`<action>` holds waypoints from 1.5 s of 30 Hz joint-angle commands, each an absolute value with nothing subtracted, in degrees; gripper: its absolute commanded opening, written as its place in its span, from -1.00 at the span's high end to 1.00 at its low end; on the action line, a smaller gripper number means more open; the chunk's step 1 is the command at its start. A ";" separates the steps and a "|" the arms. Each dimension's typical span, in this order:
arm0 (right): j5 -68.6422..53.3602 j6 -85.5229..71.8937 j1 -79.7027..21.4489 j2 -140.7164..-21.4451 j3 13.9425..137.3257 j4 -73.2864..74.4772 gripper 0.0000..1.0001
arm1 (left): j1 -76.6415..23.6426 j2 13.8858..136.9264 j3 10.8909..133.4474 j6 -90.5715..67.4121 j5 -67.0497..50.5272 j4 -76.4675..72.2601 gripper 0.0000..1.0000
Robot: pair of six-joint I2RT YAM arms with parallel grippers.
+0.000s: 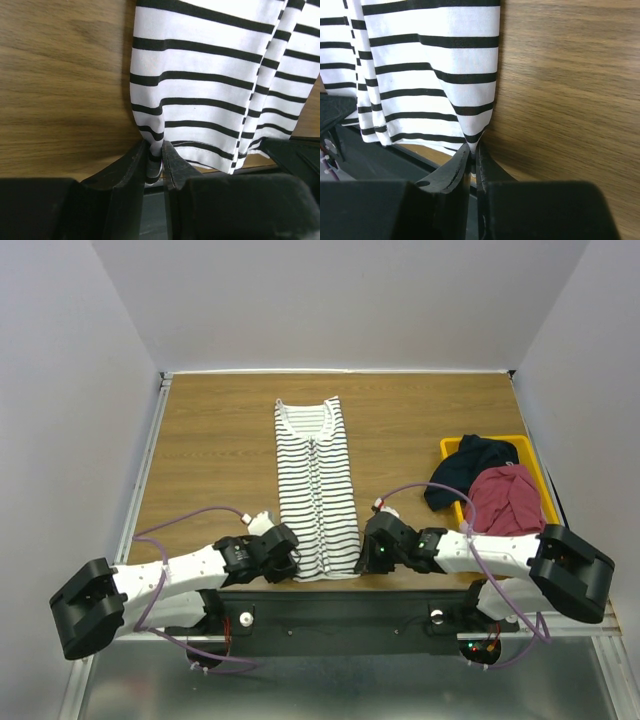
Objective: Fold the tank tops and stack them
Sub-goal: Fold the tank top
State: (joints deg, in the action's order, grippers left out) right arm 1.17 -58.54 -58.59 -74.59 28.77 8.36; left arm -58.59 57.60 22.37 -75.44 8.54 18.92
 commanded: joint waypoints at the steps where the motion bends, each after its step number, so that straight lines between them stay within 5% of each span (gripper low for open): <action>1: 4.83 -56.78 -59.06 -73.39 29.88 13.62 0.80 | -60.12 57.31 22.50 -75.15 7.91 20.48 0.41; 11: 5.36 -53.80 -59.06 -73.39 38.93 18.62 0.88 | -59.77 55.46 28.99 -73.39 11.07 24.51 0.99; 27: 5.37 -46.23 -51.60 -82.70 57.30 20.65 0.88 | -41.94 56.51 39.81 -58.37 8.53 22.51 1.00; 45: -3.25 -37.09 -34.90 -105.81 84.36 20.57 0.88 | -23.30 81.28 59.31 -47.55 -2.54 11.34 1.00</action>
